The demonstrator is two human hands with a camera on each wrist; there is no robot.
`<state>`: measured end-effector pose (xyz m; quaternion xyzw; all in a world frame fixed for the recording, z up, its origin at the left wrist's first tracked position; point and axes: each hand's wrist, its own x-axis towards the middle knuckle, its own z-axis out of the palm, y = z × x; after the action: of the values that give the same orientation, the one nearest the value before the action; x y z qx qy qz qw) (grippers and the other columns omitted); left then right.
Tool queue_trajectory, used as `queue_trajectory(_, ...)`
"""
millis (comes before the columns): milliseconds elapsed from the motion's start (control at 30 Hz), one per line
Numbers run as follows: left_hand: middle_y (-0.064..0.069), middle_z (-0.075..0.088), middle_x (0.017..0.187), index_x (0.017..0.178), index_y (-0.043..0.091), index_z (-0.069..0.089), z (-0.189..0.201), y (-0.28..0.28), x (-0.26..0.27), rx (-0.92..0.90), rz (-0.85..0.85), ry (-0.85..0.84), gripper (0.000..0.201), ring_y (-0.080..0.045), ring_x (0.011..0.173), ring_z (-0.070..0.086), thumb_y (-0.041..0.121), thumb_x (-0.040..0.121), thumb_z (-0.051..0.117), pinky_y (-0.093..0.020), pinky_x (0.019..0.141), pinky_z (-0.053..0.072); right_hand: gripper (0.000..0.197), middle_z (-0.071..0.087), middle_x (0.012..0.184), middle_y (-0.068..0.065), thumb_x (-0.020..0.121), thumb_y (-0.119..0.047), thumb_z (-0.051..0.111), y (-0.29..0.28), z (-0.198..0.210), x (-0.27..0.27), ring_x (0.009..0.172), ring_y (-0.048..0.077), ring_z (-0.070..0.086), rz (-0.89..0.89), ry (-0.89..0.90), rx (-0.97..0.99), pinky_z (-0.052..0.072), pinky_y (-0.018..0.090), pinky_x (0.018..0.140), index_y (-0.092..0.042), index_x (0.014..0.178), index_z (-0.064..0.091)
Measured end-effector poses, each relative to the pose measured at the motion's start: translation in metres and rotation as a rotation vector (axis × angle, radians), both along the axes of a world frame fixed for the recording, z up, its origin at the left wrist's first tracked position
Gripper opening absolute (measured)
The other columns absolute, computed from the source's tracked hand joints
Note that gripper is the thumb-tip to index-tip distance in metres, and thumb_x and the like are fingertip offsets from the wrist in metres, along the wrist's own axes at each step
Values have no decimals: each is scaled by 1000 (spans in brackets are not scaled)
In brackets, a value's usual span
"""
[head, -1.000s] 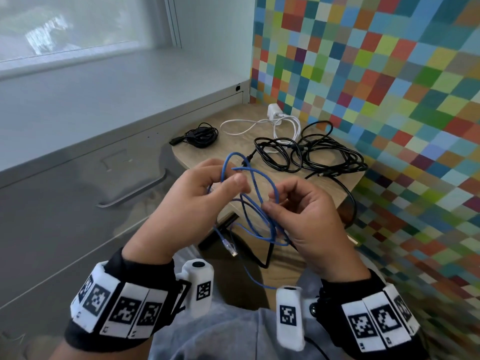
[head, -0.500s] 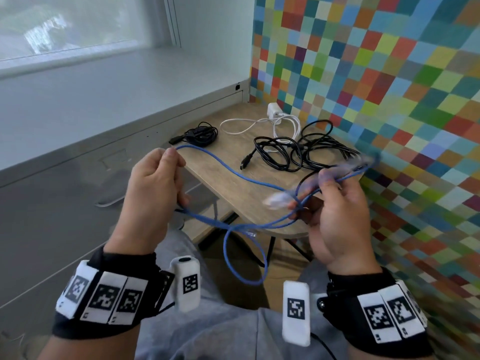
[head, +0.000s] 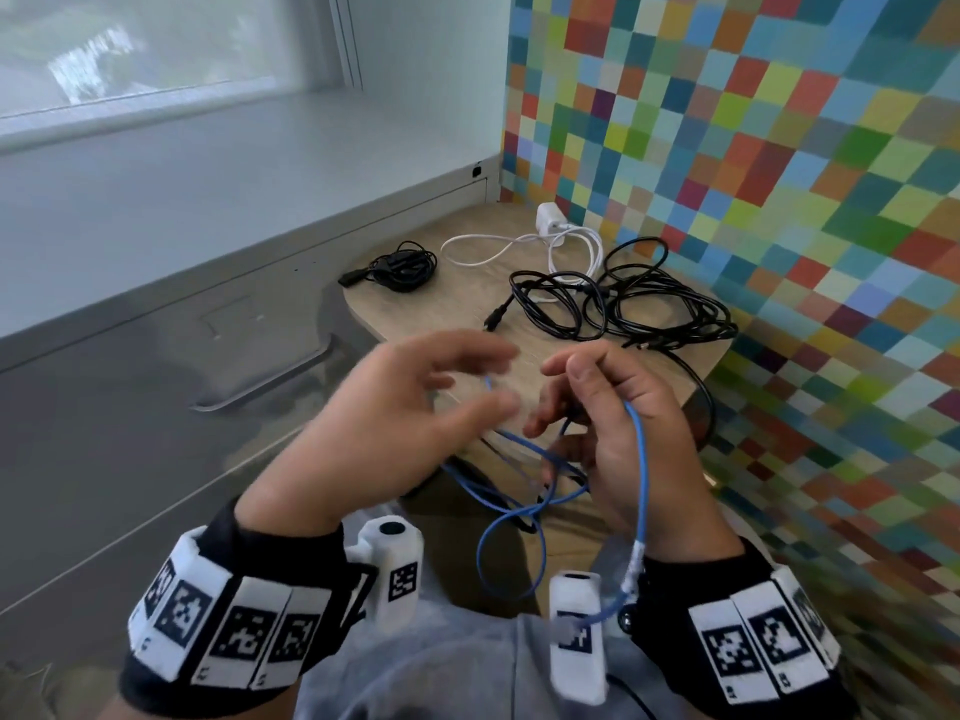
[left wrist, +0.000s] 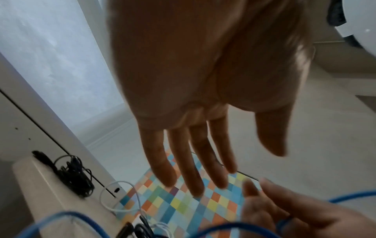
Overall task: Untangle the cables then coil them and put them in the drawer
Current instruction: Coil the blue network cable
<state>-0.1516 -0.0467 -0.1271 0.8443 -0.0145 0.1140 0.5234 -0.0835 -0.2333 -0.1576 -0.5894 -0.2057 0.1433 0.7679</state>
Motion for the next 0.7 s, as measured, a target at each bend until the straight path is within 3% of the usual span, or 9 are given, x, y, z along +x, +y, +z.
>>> queue_trajectory(100, 13, 74, 102, 117, 39, 69, -5, -8, 0, 80, -166, 180, 50, -6, 101, 71, 46, 71, 89, -40, 98, 55, 21, 57, 74, 10, 100, -30, 54, 2, -1, 0, 67, 25, 63, -37, -3, -1, 49, 32, 46, -14, 95, 66)
queue_trajectory(200, 14, 71, 83, 96, 39, 74, -9, -6, 2, 320, -137, 284, 24, -4, 79, 68, 46, 76, 86, -37, 82, 56, 22, 58, 75, 10, 107, -23, 48, -3, -2, 2, 69, 28, 65, -70, 38, 33, 52, 34, 48, -10, 98, 63)
queue_trajectory(267, 11, 67, 71, 82, 35, 75, -10, -2, 1, 341, -110, 268, 11, -4, 63, 61, 46, 85, 77, -35, 67, 53, 25, 62, 75, 11, 107, -24, 46, -5, -1, 5, 72, 30, 68, -88, 49, 38, 57, 39, 52, -8, 99, 63)
queue_trajectory(400, 5, 53, 58, 77, 23, 74, -9, 10, 2, 81, 56, 84, 18, -6, 53, 43, 33, 92, 75, -27, 55, 37, 29, 66, 73, 11, 110, -22, 42, -10, 3, 10, 75, 30, 71, -157, 89, 57, 60, 40, 56, -9, 94, 63)
queue_trajectory(533, -25, 49, 64, 81, 17, 73, -6, 19, 4, -211, 275, -149, 20, -23, 55, 39, 34, 92, 72, -48, 52, 36, 23, 71, 83, 10, 106, -20, 50, -15, 1, 17, 82, 30, 74, -202, 114, 37, 62, 39, 58, -17, 93, 69)
queue_trajectory(567, -20, 48, 60, 80, 16, 72, -5, 20, 4, -276, 303, -185, 21, -22, 51, 39, 30, 95, 69, -50, 52, 36, 16, 74, 92, 10, 103, -19, 54, -15, 0, 18, 85, 31, 74, -198, 122, 17, 62, 41, 61, -19, 98, 69)
queue_trajectory(600, -6, 48, 54, 79, 17, 71, -5, 20, 5, -318, 321, -211, 21, -18, 48, 39, 27, 97, 65, -48, 53, 36, 12, 75, 101, 11, 100, -19, 58, -15, 0, 19, 86, 32, 75, -182, 144, 8, 62, 42, 64, -19, 105, 69)
queue_trajectory(633, 7, 47, 52, 79, 19, 70, -4, 20, 5, -342, 333, -223, 22, -14, 46, 38, 25, 99, 63, -45, 54, 36, 19, 75, 108, 12, 97, -19, 62, -14, -1, 18, 87, 33, 75, -160, 165, 1, 63, 42, 66, -18, 115, 66)
queue_trajectory(700, 13, 47, 52, 77, 24, 71, -3, 16, 6, -378, 343, -233, 25, -11, 45, 38, 26, 99, 61, -36, 54, 37, 46, 75, 115, 11, 87, -22, 69, -8, -1, 15, 88, 36, 76, -99, 189, -21, 64, 42, 69, -20, 132, 58)
